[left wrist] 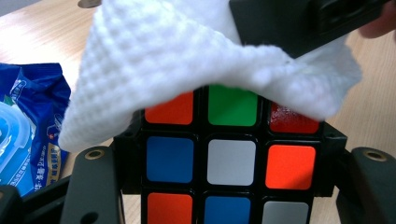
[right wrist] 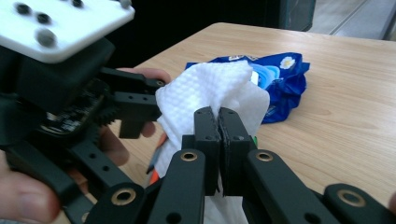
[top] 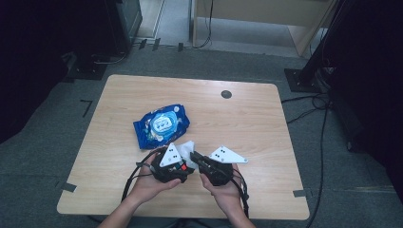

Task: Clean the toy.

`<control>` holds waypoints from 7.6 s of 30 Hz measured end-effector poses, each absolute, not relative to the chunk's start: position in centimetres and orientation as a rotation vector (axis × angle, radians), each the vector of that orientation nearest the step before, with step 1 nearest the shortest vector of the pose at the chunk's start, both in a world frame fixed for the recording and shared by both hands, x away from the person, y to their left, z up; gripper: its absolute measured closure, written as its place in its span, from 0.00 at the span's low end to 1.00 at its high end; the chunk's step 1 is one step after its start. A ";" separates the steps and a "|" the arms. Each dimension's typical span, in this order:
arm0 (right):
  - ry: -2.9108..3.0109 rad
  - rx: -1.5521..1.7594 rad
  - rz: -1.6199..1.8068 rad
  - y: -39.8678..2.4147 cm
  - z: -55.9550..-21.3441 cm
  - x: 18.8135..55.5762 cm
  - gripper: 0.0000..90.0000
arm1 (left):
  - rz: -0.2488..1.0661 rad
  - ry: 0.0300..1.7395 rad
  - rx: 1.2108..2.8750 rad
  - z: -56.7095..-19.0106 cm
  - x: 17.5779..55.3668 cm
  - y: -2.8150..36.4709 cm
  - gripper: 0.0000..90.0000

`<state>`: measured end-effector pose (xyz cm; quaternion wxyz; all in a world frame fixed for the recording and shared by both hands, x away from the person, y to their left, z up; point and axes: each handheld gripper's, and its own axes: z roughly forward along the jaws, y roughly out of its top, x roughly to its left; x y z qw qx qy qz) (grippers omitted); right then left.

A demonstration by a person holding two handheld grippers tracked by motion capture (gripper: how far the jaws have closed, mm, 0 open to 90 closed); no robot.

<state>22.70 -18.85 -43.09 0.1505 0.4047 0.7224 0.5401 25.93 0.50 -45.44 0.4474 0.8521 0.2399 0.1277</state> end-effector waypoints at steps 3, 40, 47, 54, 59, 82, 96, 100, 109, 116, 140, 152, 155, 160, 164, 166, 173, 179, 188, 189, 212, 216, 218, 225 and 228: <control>2.075 1.158 1.525 -18.9 -43.3 22.8 0.98 | 0.321 0.591 2.113 -45.4 25.9 0.5 0.37; 1.904 1.511 1.191 -27.3 -48.8 28.0 0.91 | 0.290 0.632 2.059 -44.7 26.6 1.9 0.37; 1.885 1.518 1.283 -27.3 -48.0 27.6 0.74 | 0.301 0.655 2.047 -44.5 26.9 2.3 0.37; 2.014 1.440 1.479 -24.0 -47.9 26.5 0.64 | 0.292 0.766 1.974 -43.9 27.8 3.7 0.37; 2.128 1.331 1.561 -20.4 -48.0 25.3 0.58 | 0.270 0.825 1.913 -43.4 28.3 5.0 0.37; 2.047 1.398 1.770 -15.5 -47.5 23.3 0.34 | 0.246 0.840 1.919 -43.9 27.8 3.3 0.37; 2.104 1.034 1.498 -15.2 -48.2 23.1 0.36 | 0.213 0.822 2.003 -44.0 28.0 3.1 0.37; 2.097 0.877 1.386 -15.1 -48.2 22.7 0.36 | 0.193 0.818 2.005 -43.9 28.1 3.2 0.36; 2.103 0.718 1.275 -15.0 -48.5 22.7 0.36 | 0.219 0.812 1.994 -43.8 28.0 3.3 0.37; 2.199 1.025 1.317 -16.4 -50.5 24.4 0.76 | 0.196 0.821 1.938 -43.5 28.2 4.1 0.37; 2.036 1.301 1.663 -19.3 -48.7 24.7 1.00 | 0.169 0.719 2.012 -44.0 27.7 3.1 0.37; 2.050 1.169 1.606 -19.2 -48.0 24.3 1.00 | 0.172 0.710 2.007 -44.0 27.7 3.3 0.37; 2.051 1.157 1.604 -19.4 -47.8 24.2 1.00 | 0.163 0.694 2.011 -43.9 27.6 3.3 0.37; 2.049 1.142 1.586 -19.4 -47.8 24.1 1.00 | 0.180 0.679 2.024 -44.0 27.5 3.1 0.37; 2.050 1.110 1.569 -19.4 -47.7 24.1 0.98 | 0.212 0.670 2.021 -43.9 27.4 3.1 0.37; 2.024 1.078 1.502 -19.6 -47.3 24.1 0.84 | 0.235 0.672 2.025 -43.8 27.3 3.2 0.37; 1.936 1.281 1.203 -23.5 -47.4 26.2 0.72 | 0.234 0.696 2.028 -44.0 27.8 3.7 0.37; 1.915 1.554 1.049 -27.1 -49.9 27.9 0.69 | 0.237 0.705 2.036 -44.3 27.9 3.5 0.37; 1.996 1.610 0.984 -26.3 -51.6 28.4 0.64 | 0.247 0.704 2.043 -44.5 27.9 3.5 0.37; 1.997 1.606 0.980 -26.3 -51.6 28.4 0.65 | 0.247 0.704 2.043 -44.5 27.9 3.5 0.37; 1.961 1.268 1.492 -22.6 -44.7 24.5 0.99 | 0.310 0.616 2.122 -46.1 27.1 1.7 0.37; 1.985 1.140 1.572 -20.6 -42.9 22.9 0.99 | 0.305 0.606 2.133 -46.3 26.9 1.2 0.37; 1.999 1.117 1.596 -20.0 -42.7 22.5 0.99 | 0.302 0.603 2.134 -46.4 26.8 1.1 0.37; 2.037 1.149 1.594 -19.1 -44.0 22.8 0.99 | 0.318 0.586 2.131 -46.2 26.5 0.9 0.37; 2.038 1.153 1.579 -19.1 -44.3 22.9 0.99 | 0.317 0.580 2.135 -46.2 26.5 0.9 0.37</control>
